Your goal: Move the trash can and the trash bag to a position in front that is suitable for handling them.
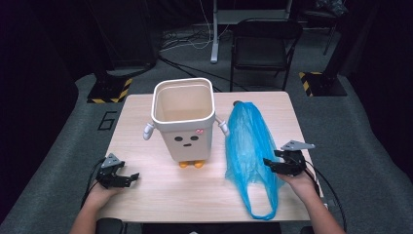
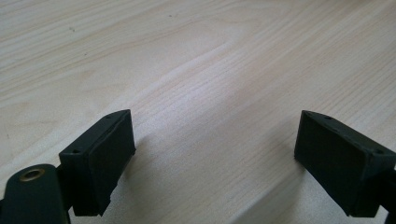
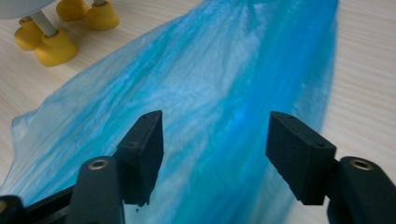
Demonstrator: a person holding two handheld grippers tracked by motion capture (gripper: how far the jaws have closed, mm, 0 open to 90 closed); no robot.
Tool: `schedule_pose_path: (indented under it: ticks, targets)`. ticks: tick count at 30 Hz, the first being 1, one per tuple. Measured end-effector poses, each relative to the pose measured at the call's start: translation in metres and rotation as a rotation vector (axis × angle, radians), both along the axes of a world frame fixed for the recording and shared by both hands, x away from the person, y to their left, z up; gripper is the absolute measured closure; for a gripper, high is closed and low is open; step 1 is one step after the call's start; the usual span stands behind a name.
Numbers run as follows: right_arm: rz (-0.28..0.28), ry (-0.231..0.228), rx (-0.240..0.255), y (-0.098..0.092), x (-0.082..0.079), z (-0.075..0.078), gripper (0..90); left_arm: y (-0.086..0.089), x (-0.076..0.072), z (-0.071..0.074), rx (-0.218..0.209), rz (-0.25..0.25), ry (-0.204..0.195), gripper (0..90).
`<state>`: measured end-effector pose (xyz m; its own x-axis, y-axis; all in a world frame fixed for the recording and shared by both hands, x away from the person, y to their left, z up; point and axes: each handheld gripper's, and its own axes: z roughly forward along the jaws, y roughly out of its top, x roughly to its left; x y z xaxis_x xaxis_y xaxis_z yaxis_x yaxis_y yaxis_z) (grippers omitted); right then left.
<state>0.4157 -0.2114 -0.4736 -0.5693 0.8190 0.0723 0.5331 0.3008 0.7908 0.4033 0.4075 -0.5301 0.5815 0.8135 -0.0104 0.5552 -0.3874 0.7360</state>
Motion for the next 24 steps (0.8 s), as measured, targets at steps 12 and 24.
schedule_pose_path:
  ticks: [12,24]
  targets:
    - [0.034,0.035,-0.078,0.034,0.026,-0.025,30.4,0.0,0.0,0.0,-0.003,-0.004,0.0,11.9]
    - [0.012,0.08,-0.133,0.042,0.029,-0.045,33.7,0.0,0.0,0.0,-0.004,-0.004,0.001,11.9]
